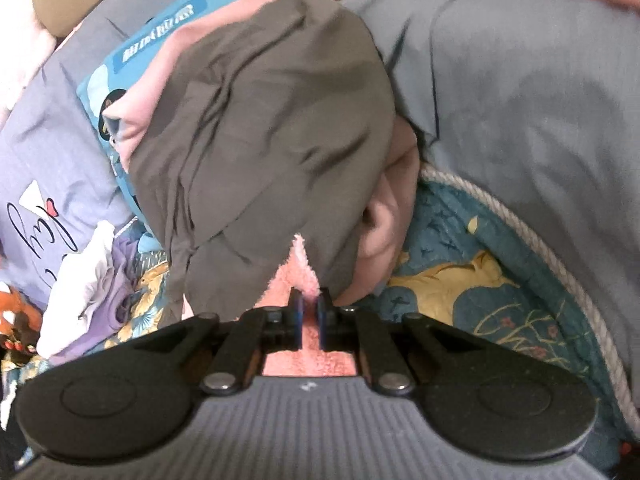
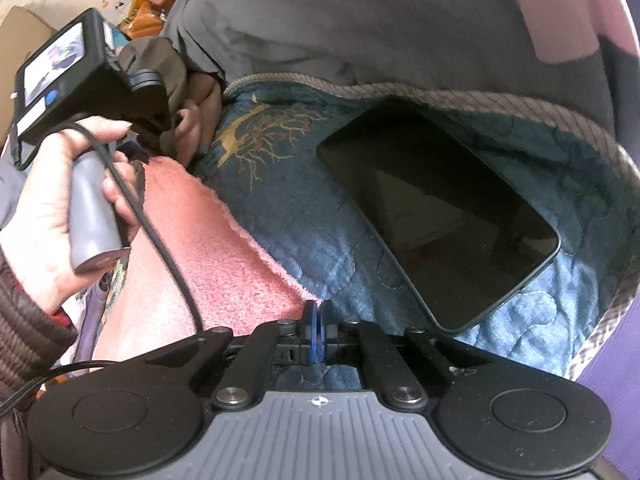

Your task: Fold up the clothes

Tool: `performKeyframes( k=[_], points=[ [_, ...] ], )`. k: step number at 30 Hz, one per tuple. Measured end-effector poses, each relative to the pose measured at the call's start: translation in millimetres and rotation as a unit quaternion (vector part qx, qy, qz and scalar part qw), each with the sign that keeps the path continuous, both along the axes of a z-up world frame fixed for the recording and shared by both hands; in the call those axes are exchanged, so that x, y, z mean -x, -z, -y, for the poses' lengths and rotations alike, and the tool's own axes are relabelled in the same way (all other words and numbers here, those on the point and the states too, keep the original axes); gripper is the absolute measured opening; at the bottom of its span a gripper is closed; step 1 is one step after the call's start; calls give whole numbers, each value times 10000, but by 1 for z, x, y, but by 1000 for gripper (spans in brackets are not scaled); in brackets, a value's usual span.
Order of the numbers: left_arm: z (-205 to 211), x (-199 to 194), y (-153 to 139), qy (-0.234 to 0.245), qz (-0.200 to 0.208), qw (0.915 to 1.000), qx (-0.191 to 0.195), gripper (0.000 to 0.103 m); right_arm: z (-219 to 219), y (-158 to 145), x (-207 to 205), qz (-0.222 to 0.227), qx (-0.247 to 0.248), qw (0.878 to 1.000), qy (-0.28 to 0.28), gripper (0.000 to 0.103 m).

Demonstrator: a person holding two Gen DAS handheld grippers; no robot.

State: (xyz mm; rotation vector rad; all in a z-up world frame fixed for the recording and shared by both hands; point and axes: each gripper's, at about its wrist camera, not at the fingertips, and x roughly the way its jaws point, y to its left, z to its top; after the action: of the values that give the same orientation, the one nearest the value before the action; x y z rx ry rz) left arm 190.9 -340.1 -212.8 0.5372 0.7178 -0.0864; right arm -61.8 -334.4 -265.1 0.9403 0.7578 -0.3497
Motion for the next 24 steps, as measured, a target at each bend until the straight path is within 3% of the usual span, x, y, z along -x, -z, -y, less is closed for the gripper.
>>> performKeyframes(
  k=[6,17,20,24],
  points=[
    [-31,1,-31,31,-98,9983,579,7,-14,-24,7,266,509,9982,-166,1],
    [-113,-6,-90,-98,-178,9914,1294,7,-52,-70,13,819,1144,9877,-681,1],
    [-148,-15,-100,-232,-389,9858,1615,7,-73,-87,9,1093,1365,9782,-1120,1],
    [-203,-28,-109,-312,-607,9781,1968,7,-111,-110,-3,1527,1522,9562,-1981,1]
  ],
)
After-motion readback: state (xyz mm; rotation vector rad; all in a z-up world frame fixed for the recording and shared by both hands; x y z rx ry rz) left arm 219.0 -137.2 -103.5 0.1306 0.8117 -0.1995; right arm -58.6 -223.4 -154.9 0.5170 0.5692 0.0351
